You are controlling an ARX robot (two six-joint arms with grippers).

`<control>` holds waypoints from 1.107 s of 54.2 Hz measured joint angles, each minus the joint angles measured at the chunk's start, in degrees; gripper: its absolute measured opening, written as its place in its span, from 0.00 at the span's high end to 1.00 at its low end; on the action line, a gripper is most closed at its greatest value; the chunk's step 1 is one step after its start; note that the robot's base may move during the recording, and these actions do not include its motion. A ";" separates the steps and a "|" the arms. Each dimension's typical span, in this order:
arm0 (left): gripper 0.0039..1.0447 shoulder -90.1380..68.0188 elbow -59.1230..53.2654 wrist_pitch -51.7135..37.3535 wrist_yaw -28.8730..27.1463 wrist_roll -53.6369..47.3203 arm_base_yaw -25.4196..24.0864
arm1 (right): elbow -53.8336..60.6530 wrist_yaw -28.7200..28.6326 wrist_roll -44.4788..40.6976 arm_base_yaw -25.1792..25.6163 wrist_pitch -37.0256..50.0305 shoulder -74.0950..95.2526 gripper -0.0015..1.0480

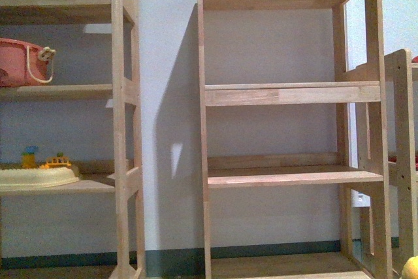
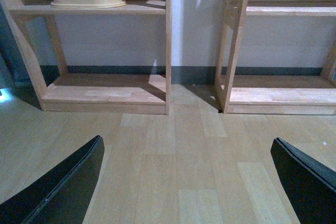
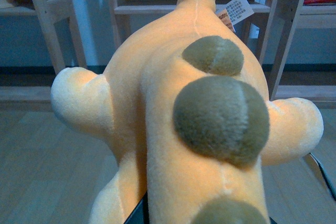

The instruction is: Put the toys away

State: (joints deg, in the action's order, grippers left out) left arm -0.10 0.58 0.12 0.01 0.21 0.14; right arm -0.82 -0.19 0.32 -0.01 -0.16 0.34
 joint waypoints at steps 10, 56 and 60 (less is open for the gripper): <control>0.06 0.00 0.00 0.00 0.04 0.00 0.00 | 0.00 0.02 0.00 0.00 0.00 0.00 0.93; 0.06 0.00 0.00 0.00 -0.09 0.02 -0.07 | 0.00 0.17 0.00 -0.04 -0.02 0.02 0.93; 0.06 0.04 0.00 0.00 -0.02 0.00 -0.09 | 0.00 0.20 0.02 -0.04 -0.02 -0.02 0.93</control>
State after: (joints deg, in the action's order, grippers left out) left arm -0.05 0.58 0.12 -0.01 0.21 0.05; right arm -0.82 0.01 0.34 -0.05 -0.19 0.32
